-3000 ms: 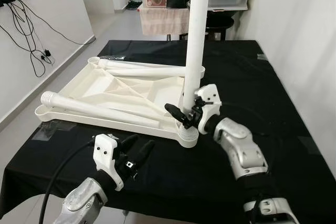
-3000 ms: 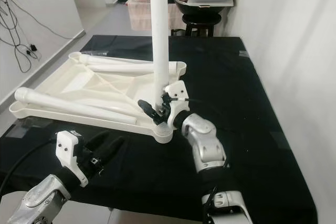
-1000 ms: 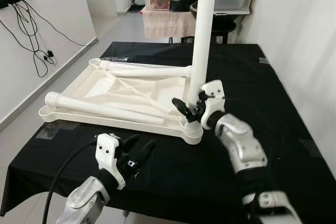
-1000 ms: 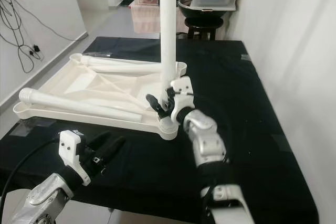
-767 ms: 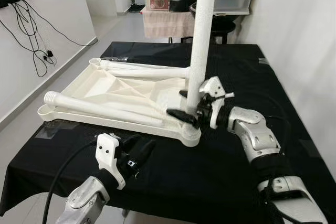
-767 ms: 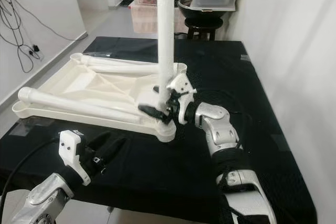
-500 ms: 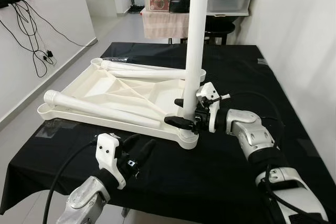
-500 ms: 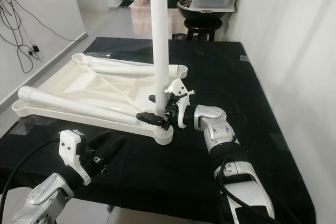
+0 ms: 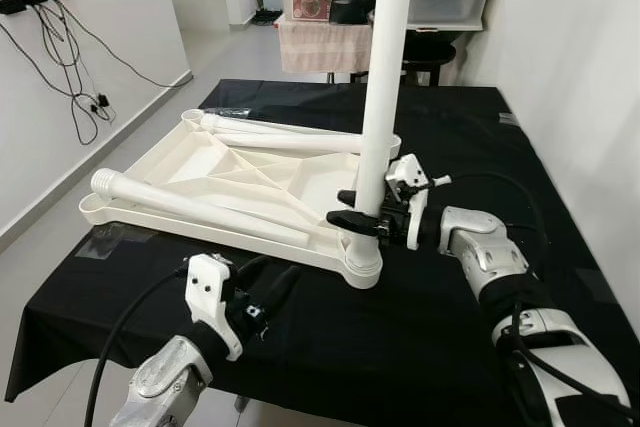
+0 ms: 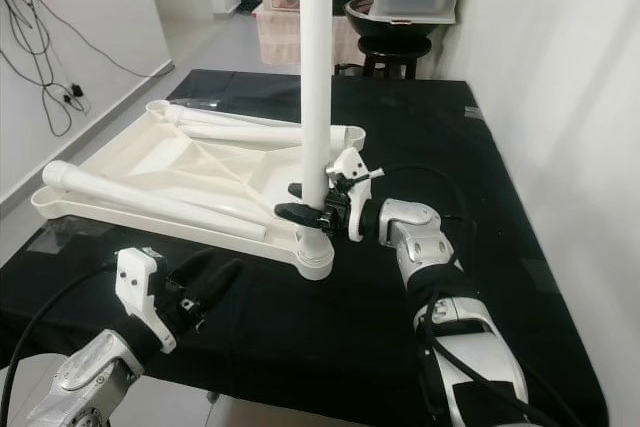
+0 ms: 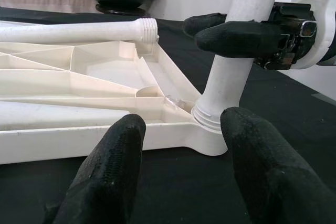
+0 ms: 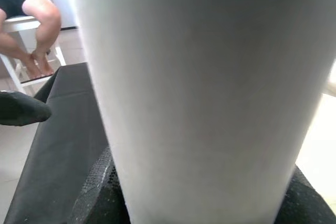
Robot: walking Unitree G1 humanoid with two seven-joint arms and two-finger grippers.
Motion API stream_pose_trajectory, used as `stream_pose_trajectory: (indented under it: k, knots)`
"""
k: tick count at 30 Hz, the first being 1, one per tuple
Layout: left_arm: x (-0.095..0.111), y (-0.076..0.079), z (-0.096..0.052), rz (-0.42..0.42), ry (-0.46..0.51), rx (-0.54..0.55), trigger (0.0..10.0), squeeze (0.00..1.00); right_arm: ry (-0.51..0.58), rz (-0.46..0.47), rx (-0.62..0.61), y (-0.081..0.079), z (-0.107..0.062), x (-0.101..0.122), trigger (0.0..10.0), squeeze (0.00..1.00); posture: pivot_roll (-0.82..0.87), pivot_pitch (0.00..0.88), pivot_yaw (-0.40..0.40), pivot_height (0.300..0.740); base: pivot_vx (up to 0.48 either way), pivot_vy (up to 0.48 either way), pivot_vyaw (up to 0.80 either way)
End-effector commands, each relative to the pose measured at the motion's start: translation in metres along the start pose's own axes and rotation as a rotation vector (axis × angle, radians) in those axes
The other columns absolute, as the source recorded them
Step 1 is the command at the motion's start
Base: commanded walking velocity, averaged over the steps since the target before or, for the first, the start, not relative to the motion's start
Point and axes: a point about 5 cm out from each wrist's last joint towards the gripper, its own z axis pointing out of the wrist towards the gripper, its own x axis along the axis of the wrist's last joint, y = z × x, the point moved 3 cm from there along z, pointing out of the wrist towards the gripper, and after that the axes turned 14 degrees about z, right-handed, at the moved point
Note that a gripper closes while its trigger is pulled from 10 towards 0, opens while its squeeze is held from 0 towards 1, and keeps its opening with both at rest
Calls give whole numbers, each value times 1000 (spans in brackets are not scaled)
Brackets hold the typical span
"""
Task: Building children table
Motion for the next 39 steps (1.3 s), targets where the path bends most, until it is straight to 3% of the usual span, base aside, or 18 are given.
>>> stream_pose_trajectory:
  k: [1,2,3,5,6,8,18,19,20,22,23,24,25,28,30,31,33,39]
  knots:
    - [-3,0,0,-5,-10,7,10000,0,5,13,-58,0,2,-9,0,0,14,0,-13,740,0,0,0]
    - [-3,0,0,-5,-10,7,10000,0,5,13,-58,0,2,-9,0,0,14,0,-13,740,0,0,0]
    - [-2,-1,-1,-5,-9,9,10000,0,38,10,-179,3,4,-13,0,0,11,0,-16,740,0,0,0]
    - [-2,-1,-1,-5,-9,9,10000,0,38,10,-179,3,4,-13,0,0,11,0,-16,740,0,0,0]
    - [-2,-3,-2,-4,-8,12,10000,0,187,108,-493,15,4,-18,0,0,-14,2,-4,740,0,0,0]
    - [-2,-7,-3,-5,-7,16,10000,0,228,-38,-749,6,-2,-24,0,0,-25,6,21,740,0,0,0]
    - [-3,-9,2,-9,-13,-7,10000,0,131,-72,-752,5,9,-35,0,0,-32,0,30,740,0,0,0]
    - [-3,-10,2,-9,-11,5,10000,0,135,-52,-745,4,10,-35,8980,0,-29,0,28,740,0,0,0]
    - [-3,-10,2,-8,-9,13,10000,0,142,-39,-715,1,12,-32,10000,71,-27,0,26,740,0,0,0]
    - [-3,-10,2,-8,-9,13,10000,0,142,-39,-715,1,12,-32,10000,71,-27,0,26,740,0,0,0]
    - [-3,-10,3,-7,-8,18,10000,0,148,-32,-692,0,13,-29,10000,722,-22,0,24,740,0,0,0]
    - [-3,-10,3,-7,-8,18,10000,0,148,-32,-692,0,13,-29,10000,722,-22,0,24,740,0,0,0]
    - [-4,-10,3,-7,-8,21,10000,0,157,-3,-572,-8,20,-23,10000,1000,-18,0,19,740,0,0,0]
    - [-4,-9,3,-7,-7,22,10000,0,155,-52,-225,-30,31,0,10000,1000,-9,0,11,740,0,0,0]
    - [-4,-9,3,-7,-7,22,10000,0,155,-52,-225,-30,31,0,10000,1000,-9,0,11,740,0,0,0]
    - [-4,-9,3,-8,-7,22,10000,0,145,-64,-161,-34,31,3,10000,867,-9,0,11,740,0,0,0]
    - [-4,-9,4,-8,-6,24,10000,0,66,-121,-1,-39,28,5,10000,0,0,0,4,740,0,0,0]
    - [-5,-9,3,-8,-6,28,10000,0,6,-106,129,-37,23,8,10000,0,4,0,3,740,0,0,0]
